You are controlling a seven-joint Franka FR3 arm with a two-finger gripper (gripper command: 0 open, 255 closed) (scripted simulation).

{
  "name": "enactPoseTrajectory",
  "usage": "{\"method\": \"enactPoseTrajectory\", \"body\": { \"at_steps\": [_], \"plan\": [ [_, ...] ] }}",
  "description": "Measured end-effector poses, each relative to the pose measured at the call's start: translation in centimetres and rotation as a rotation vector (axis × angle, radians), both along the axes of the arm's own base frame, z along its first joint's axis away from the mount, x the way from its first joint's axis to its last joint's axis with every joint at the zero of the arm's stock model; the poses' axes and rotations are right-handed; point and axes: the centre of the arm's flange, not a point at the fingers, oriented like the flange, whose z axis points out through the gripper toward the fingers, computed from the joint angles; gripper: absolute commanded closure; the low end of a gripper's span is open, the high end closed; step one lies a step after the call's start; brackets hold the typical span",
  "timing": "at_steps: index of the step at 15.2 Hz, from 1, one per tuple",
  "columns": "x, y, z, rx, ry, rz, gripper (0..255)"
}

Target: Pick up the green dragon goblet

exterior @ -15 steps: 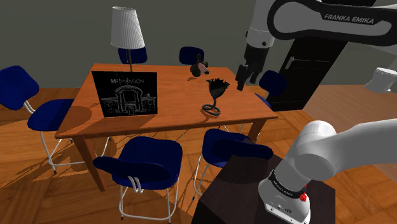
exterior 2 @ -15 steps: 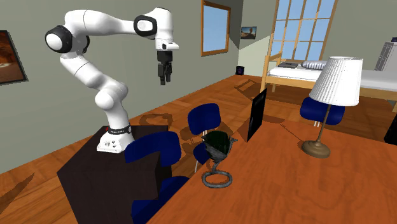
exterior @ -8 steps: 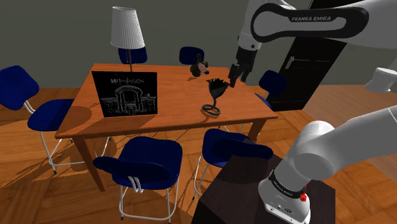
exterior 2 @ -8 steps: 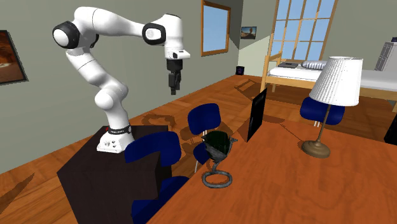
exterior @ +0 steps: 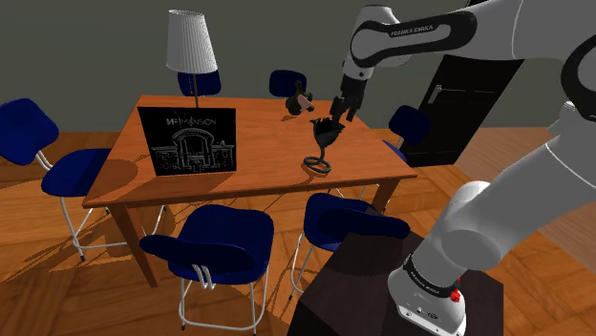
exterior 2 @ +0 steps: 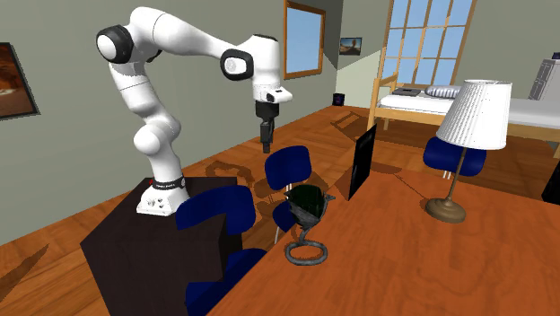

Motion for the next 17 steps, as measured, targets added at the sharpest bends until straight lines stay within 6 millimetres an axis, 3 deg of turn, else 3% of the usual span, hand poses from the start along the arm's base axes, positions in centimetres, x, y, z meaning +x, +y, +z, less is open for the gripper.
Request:
{"method": "enactPoseTrajectory", "body": {
  "at_steps": [12, 17],
  "plan": [
    [10.6, -10.6, -6.5, 0.075, -0.033, 0.036, 0],
    [11.8, -11.9, -9.2, 0.085, -0.038, 0.042, 0]
  ]
}}
